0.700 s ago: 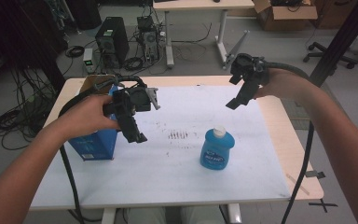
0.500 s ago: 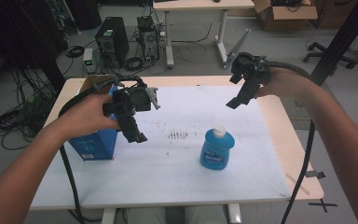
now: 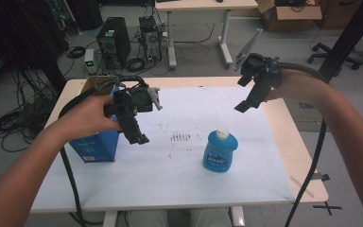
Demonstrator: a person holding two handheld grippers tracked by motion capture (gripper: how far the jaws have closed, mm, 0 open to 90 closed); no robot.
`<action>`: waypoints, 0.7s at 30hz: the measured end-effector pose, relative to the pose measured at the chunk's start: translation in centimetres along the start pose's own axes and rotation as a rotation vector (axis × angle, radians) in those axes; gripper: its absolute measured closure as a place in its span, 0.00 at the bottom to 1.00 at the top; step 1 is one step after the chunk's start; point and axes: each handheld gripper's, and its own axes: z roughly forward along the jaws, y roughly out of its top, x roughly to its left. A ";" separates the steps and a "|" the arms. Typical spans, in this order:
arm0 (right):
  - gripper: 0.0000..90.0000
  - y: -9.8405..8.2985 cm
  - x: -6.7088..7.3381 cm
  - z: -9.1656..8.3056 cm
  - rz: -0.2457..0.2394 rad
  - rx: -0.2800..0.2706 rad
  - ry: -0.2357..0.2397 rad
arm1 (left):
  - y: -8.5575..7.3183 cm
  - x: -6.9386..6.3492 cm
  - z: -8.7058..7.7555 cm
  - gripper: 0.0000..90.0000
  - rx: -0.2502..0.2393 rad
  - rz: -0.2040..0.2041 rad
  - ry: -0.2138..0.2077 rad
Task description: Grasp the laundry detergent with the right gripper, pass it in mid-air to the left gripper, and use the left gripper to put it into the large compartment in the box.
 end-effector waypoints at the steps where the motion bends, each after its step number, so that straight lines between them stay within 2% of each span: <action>1: 0.05 -0.1 0.1 -0.1 -0.003 -0.001 0.000 | 0.0 0.0 0.0 0.07 -0.006 -0.005 0.000; 7: 0.05 -1.1 0.8 -0.6 0.009 -0.013 0.005 | -0.1 0.1 0.1 0.07 -0.002 -0.003 -0.002; 21: 0.05 -5.0 2.5 -1.0 0.044 -0.032 0.011 | 0.3 0.2 0.4 0.07 -0.001 0.003 -0.003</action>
